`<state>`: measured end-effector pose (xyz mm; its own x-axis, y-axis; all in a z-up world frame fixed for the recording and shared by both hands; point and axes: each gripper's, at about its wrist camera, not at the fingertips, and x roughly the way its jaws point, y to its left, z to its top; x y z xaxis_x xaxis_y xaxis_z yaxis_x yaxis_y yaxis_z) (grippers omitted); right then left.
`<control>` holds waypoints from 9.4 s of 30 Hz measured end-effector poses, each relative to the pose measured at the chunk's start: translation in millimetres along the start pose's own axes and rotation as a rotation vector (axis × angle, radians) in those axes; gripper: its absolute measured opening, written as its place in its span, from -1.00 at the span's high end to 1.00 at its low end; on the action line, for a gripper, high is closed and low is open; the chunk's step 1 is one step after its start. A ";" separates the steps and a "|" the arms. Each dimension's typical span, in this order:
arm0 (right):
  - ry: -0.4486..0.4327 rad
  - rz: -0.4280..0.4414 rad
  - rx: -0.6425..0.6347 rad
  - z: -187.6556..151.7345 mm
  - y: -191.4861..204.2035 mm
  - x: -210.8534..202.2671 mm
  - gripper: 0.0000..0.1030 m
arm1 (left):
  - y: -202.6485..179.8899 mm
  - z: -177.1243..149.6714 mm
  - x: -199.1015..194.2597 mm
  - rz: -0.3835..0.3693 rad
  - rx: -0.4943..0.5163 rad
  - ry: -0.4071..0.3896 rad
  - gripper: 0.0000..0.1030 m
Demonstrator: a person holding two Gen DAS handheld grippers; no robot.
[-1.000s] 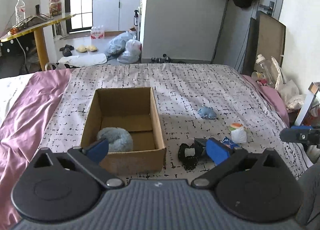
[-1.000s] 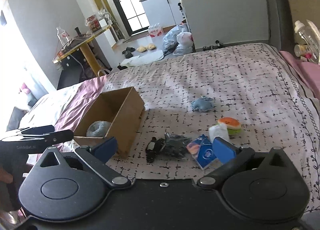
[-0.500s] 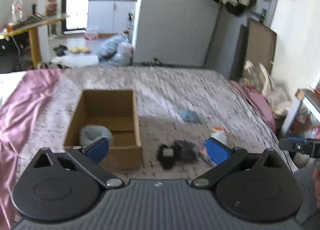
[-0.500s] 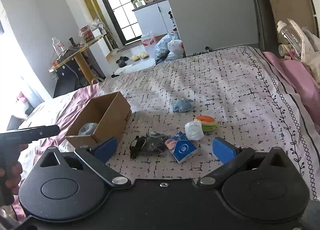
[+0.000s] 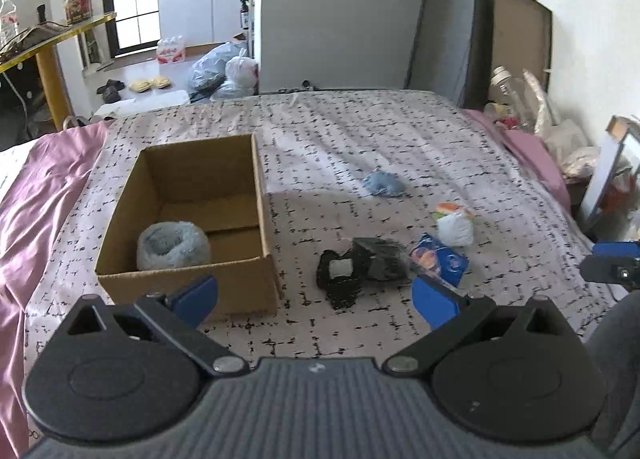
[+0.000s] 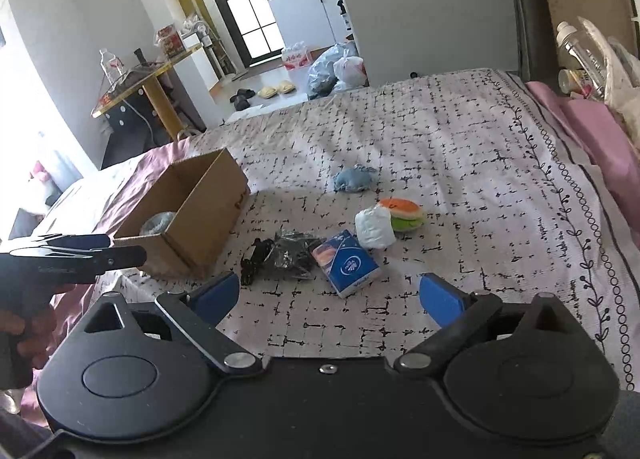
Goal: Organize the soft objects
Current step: 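Withdraw both grippers from the box and move toward the glove and tissue pack, then grasp the black-and-white glove with the left gripper while the right grasps the blue tissue pack, then carry the glove with the left gripper to the box while the right carries the tissue pack, then release the glove into the box with the left gripper while the right drops the tissue pack in, then withdraw both open grippers from the box, then move the left gripper to the dark plastic bag and close on it while the right approaches the white bag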
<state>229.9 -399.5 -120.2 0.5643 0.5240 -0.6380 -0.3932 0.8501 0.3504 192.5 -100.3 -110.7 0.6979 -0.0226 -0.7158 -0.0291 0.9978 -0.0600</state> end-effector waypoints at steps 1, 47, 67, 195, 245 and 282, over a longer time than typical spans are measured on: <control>0.004 0.002 0.001 -0.2 -0.3 2.1 -0.85 | -0.9 -1.0 2.7 0.006 0.004 0.003 -0.99; 0.275 -0.135 -0.188 6.0 10.9 158.2 -0.43 | -31.4 -34.8 139.8 0.025 -0.002 0.097 0.61; 0.241 -0.184 -0.246 0.9 22.1 157.9 -0.10 | -16.0 -27.2 102.4 -0.053 -0.092 0.045 0.89; 0.029 -0.032 -0.216 50.4 167.9 104.9 -0.87 | 150.1 5.4 -6.1 0.087 -0.387 -0.097 -1.00; -0.077 -0.065 -0.041 16.2 9.1 4.0 -1.00 | 7.5 30.8 -23.1 -0.041 0.011 -0.055 -1.00; 0.077 -0.137 0.037 29.5 -34.5 107.8 -0.73 | -50.7 35.9 132.0 -0.134 0.044 0.051 -0.86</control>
<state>325.7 -370.7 -180.9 0.5531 0.3986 -0.7316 -0.2884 0.9154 0.2807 311.8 -151.6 -177.2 0.6562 -0.1582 -0.7378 0.0945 0.9873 -0.1277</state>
